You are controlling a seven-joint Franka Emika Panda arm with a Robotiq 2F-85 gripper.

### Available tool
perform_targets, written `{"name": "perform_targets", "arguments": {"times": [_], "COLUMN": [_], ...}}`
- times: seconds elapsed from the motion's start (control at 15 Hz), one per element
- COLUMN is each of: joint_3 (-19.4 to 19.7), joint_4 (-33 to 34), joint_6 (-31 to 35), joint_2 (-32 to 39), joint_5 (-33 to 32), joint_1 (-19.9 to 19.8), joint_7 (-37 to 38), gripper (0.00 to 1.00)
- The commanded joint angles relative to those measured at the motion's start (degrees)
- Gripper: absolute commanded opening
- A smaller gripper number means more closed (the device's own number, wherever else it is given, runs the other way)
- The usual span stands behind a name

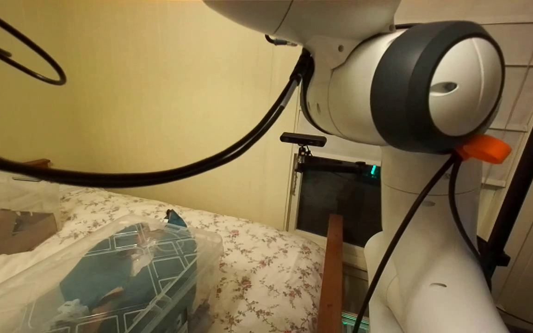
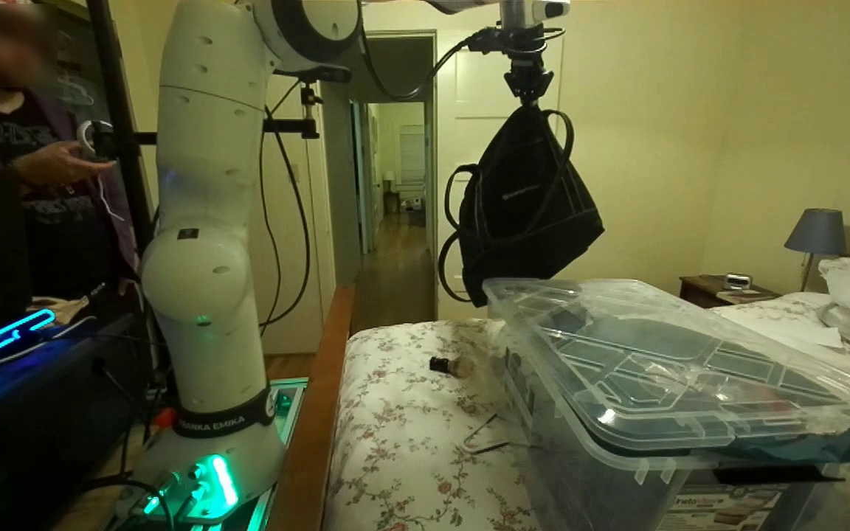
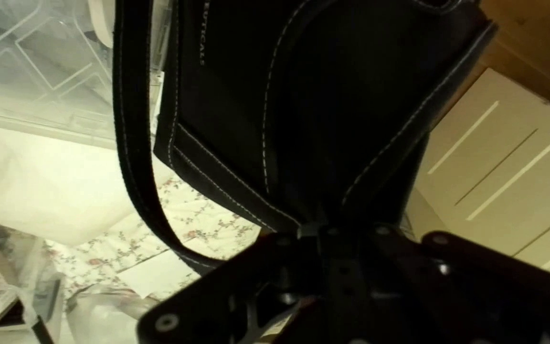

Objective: Place the bowl in the shopping bag and then place the bag on the tote

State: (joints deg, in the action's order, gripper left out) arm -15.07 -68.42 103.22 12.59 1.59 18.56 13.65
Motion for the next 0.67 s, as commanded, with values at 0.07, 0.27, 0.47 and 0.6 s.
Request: {"name": "perform_targets", "arguments": {"times": [0.07, 0.27, 0.47, 0.6], "joint_3": [3.1, 5.1, 7.0, 8.4], "joint_4": [7.9, 10.0, 10.2, 9.2], "joint_6": [-0.7, -0.1, 0.8, 1.3], "joint_2": [1.3, 0.6, -1.0, -2.3], "joint_5": [-1.3, -2.6, -4.9, -6.8], "joint_1": [-1.7, -2.2, -2.2, -2.2], "joint_7": [5.5, 9.4, 14.3, 17.7], "gripper": [0.01, 0.01, 0.01, 0.01]}}
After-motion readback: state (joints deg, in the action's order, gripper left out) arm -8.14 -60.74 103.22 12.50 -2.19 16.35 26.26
